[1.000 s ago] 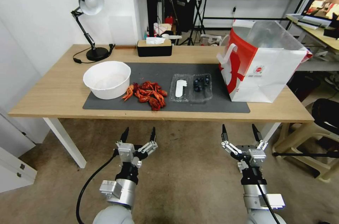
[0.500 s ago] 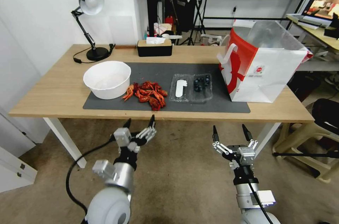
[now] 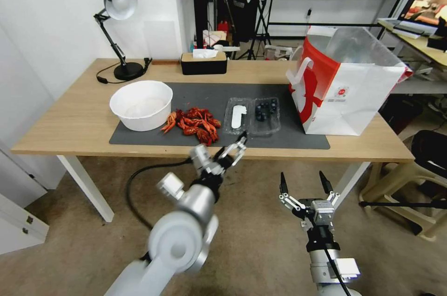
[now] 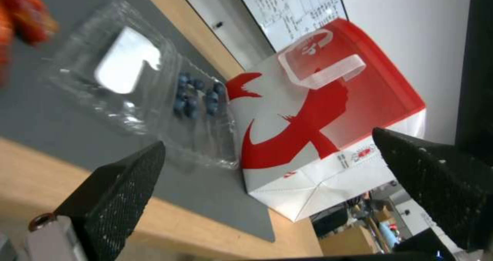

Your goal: Close the takeout container lid, then place the container into the takeout bag.

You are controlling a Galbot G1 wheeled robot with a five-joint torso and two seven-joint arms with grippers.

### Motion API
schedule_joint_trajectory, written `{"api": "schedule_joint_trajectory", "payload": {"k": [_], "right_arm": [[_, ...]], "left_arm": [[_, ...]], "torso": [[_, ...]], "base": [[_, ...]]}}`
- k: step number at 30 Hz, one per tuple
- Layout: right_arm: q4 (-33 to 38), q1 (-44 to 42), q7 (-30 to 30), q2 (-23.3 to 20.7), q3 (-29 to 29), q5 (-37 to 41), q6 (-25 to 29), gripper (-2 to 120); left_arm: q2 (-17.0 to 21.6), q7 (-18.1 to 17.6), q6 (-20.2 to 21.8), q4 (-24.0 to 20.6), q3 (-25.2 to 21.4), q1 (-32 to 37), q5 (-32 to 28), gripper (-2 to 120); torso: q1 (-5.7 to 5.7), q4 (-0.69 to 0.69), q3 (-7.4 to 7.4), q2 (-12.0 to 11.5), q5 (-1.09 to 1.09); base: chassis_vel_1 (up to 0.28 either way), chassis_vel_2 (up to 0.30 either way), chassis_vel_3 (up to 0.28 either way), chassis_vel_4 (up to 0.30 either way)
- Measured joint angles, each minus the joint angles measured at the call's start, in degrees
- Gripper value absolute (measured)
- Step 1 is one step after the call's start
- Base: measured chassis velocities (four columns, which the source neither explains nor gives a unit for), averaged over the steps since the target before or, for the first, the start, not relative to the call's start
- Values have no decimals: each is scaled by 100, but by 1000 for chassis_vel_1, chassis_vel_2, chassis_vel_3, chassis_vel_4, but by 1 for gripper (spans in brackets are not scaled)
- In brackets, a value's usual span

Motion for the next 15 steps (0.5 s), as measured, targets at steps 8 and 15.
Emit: {"api": "schedule_joint_trajectory", "payload": {"k": [8,15], "right_arm": [[-26,-30,41,211,9,-111,30,100],[-113,0,74,302,-11,-178,52,100]], "left_arm": [[-258,-241,-51,644,284,-709,-225,100],[-494,-589,9,1009,381,-1051,-360,100]], "torso": [[0,2,0,0,0],[0,1,0,1,0]], "base": [[0,0,0,0],[0,0,0,0]]}}
